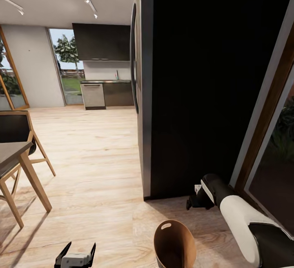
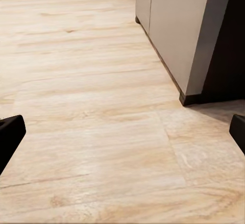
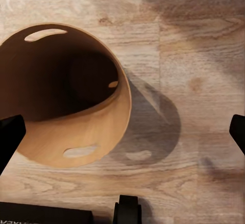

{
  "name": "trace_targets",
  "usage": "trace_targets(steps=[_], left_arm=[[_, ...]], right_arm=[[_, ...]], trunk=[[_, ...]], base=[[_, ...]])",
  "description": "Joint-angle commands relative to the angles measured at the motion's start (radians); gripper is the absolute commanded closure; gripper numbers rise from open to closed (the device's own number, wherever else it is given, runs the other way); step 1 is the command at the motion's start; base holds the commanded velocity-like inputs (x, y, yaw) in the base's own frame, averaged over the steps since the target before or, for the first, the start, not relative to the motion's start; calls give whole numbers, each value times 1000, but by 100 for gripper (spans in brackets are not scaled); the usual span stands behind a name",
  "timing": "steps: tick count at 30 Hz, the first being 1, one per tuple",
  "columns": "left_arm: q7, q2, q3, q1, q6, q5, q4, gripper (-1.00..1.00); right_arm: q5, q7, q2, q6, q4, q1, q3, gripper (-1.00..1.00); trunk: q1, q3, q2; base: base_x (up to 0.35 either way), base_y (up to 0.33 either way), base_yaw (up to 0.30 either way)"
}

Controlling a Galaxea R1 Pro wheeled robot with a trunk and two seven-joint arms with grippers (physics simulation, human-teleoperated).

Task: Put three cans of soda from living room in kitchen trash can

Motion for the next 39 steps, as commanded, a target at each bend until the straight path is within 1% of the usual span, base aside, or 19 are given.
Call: trace_targets(steps=[1,8,9,14,29,39], left_arm=[[0,0,0,0,0,1,0,-100],[0,1,-2,0,2,2,-1,-100],[-1,0,-2,0,3,3,-1,-100],[-1,1,-2,0,3,3,-1,-100],[-1,2,0,0,1,3,-5,-100],[-1,2,0,0,1,3,-13,-100]], right_arm=[[0,-6,1,0,0,0,0,-100],[-2,-38,10,0,-1,0,0,-100],[-2,-44,22,0,-1,0,-1,-100],[0,-50,33,0,-1,0,-2,-100],[0,-55,39,0,0,0,-1,-100],[1,-55,38,0,0,0,-2,-100]], trunk=[[4,-3,-7],[31,-25,-56],[35,-28,-63],[54,-44,-98],[111,-91,-203],[116,-130,-206]], base=[[0,0,0],[0,0,0],[0,0,0],[0,0,0],[0,0,0],[0,0,0]])
